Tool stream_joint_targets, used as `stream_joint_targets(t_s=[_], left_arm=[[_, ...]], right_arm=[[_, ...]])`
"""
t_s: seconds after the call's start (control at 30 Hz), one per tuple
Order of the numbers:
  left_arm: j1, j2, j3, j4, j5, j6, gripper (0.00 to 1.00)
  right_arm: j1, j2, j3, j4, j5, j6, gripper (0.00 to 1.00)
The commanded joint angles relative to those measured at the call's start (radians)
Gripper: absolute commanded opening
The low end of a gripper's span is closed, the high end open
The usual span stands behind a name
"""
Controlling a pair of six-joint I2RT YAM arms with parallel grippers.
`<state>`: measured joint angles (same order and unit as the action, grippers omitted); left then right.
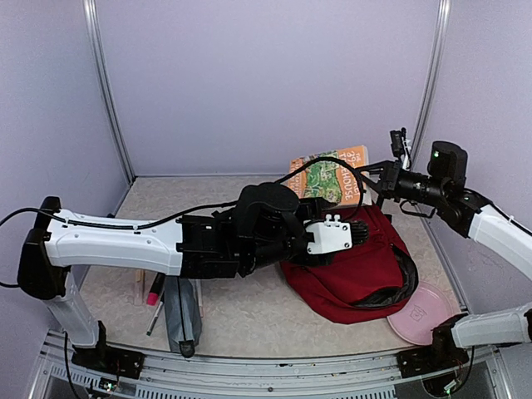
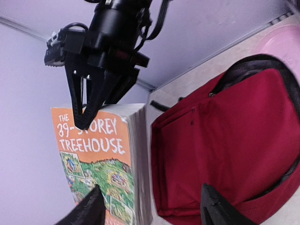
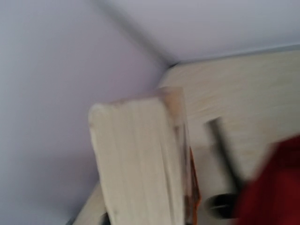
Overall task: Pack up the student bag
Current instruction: Pass from the left arm to the right, then pick up the largest pocket of the bag from the student bag.
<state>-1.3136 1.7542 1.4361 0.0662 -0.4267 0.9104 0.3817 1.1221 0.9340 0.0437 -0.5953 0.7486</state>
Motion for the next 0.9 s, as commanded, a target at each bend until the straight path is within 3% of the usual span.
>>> stream_joint_targets(t_s=[0.0, 0.07, 0.13, 0.2, 0.3, 0.33, 0.4, 0.6, 0.63, 0.73, 0.77, 0.87], left_arm=[[-0.017, 0.022, 0.063, -0.187, 0.35, -0.272, 0.78], [-0.01, 0.046, 0.095, -0.199, 0.545, -0.386, 0.83], [0.014, 0.14, 0.206, -0.303, 0.728, -0.474, 0.82], [0.029, 0.265, 0.358, -0.436, 0.821, -0.519, 0.81], [0.052, 0.47, 0.615, -0.656, 0.959, -0.519, 0.91], [0.057, 0.523, 0.68, -0.696, 0.951, -0.546, 0.97], [0.066, 0.595, 0.77, -0.722, 0.872, -0.588, 0.99], [0.052, 0.651, 0.774, -0.616, 0.651, -0.614, 0.95], [0.054, 0.658, 0.773, -0.6, 0.615, -0.62, 0.85], [0.079, 0.653, 0.773, -0.566, 0.572, -0.661, 0.11], [0.09, 0.641, 0.768, -0.554, 0.572, -0.69, 0.0], [0.134, 0.542, 0.675, -0.459, 0.649, -0.745, 0.0]], right_arm=[[-0.132, -0.089, -0.065, -0.019, 0.013, -0.022, 0.0], [-0.19, -0.124, -0.085, -0.053, 0.022, -0.044, 0.0], [-0.249, -0.152, -0.089, -0.085, 0.027, -0.062, 0.0], [-0.293, -0.176, -0.083, -0.116, 0.028, -0.08, 0.0], [-0.305, -0.19, -0.06, -0.16, 0.035, -0.112, 0.0], [-0.306, -0.191, -0.052, -0.172, 0.035, -0.123, 0.0], [-0.306, -0.193, -0.041, -0.194, 0.031, -0.137, 0.0], [-0.307, -0.208, -0.025, -0.229, 0.008, -0.162, 0.0], [-0.307, -0.209, -0.014, -0.247, 0.008, -0.172, 0.0], [-0.307, -0.221, 0.031, -0.307, 0.01, -0.204, 0.0], [-0.307, -0.228, 0.052, -0.33, 0.014, -0.216, 0.0], [-0.307, -0.257, 0.129, -0.406, 0.028, -0.26, 0.0]])
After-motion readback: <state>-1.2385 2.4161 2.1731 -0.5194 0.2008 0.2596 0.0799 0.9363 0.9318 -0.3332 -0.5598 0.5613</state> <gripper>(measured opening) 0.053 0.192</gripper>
